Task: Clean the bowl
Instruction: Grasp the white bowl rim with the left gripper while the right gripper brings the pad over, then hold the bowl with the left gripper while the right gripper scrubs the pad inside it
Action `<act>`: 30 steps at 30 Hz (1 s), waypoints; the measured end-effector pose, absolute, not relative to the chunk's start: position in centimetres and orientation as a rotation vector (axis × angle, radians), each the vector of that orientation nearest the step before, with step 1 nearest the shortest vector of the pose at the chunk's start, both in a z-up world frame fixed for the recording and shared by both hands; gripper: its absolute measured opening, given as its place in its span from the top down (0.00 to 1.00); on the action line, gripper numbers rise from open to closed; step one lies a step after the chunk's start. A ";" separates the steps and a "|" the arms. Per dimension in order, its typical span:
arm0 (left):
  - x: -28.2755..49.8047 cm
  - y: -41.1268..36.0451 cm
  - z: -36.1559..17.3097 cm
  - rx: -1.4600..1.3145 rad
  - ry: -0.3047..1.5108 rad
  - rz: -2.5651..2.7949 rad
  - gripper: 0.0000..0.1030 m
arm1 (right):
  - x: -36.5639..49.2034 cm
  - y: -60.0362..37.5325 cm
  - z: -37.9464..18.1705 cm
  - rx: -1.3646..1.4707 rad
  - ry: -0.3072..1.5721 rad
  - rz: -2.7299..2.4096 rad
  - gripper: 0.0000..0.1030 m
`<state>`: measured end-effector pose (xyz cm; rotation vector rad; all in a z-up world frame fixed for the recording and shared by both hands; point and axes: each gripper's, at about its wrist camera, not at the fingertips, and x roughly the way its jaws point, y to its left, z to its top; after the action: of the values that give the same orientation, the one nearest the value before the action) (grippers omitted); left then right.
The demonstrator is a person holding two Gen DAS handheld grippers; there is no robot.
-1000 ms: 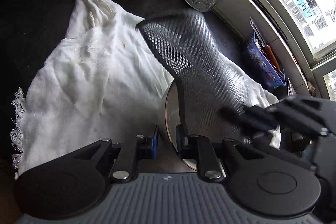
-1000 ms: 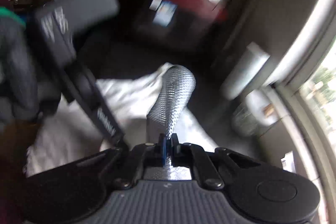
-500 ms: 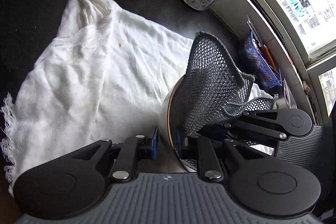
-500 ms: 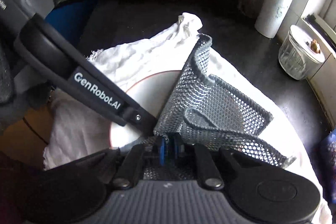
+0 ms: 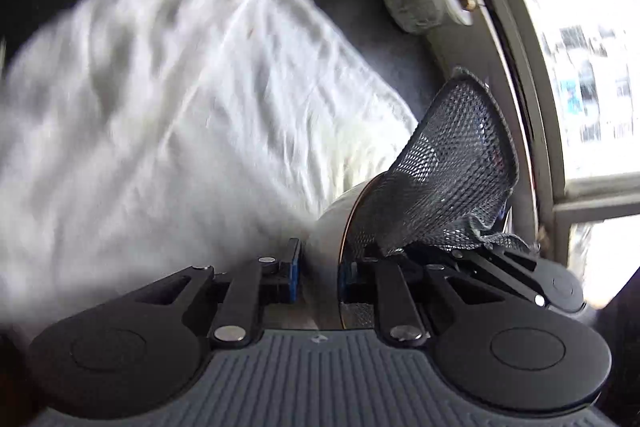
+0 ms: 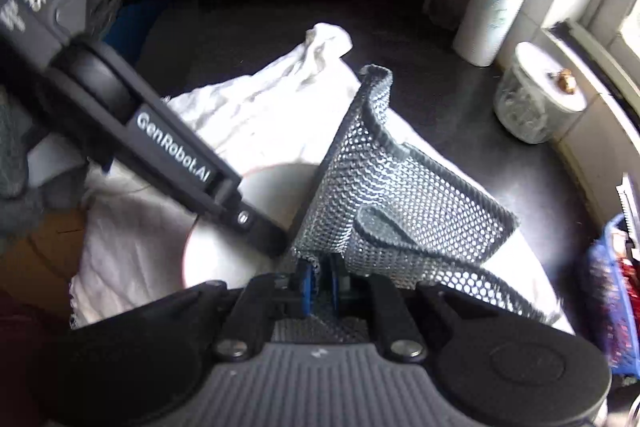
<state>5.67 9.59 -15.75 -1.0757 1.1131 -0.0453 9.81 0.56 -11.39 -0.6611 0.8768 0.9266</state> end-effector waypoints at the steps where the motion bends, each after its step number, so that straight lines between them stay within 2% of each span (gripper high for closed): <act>1: 5.6 9.4 -16.0 -1.105 1.115 -0.035 0.84 | 9.9 0.4 -11.6 -0.650 0.900 0.926 0.90; 4: 6.1 8.7 -15.6 -1.043 1.141 -0.047 0.84 | 10.2 0.0 -12.4 -0.609 0.983 0.927 0.90; 6: 6.8 8.0 -14.8 -0.908 1.156 -0.089 0.84 | 9.8 0.0 -12.9 -0.619 1.004 0.932 0.90; 15: 9.4 -1.0 -9.8 0.304 1.070 -0.372 0.84 | 8.8 0.1 -12.5 -0.926 0.897 0.974 0.91; 17: 9.3 -2.0 -9.6 0.397 1.067 -0.396 0.84 | 8.8 0.2 -12.6 -0.987 0.888 0.997 0.91; 19: 9.5 -2.0 -9.5 0.402 1.084 -0.405 0.85 | 9.1 0.4 -12.9 -1.006 0.905 1.019 0.91; 22: 10.1 -0.6 -9.9 0.233 1.130 -0.361 0.88 | 10.3 0.3 -13.1 -0.932 0.979 1.036 0.91; 27: 10.1 3.3 -11.4 -0.298 1.238 -0.201 0.91 | 11.9 -0.4 -13.2 -0.702 1.079 0.984 0.91; 30: 9.0 4.2 -11.9 -0.499 1.255 -0.096 0.90 | 12.3 -1.0 -13.0 -0.581 1.126 0.942 0.90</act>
<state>8.96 4.17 -11.87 -0.4988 1.2553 -0.0965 12.34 -1.02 -13.02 -0.5810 1.1260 0.9416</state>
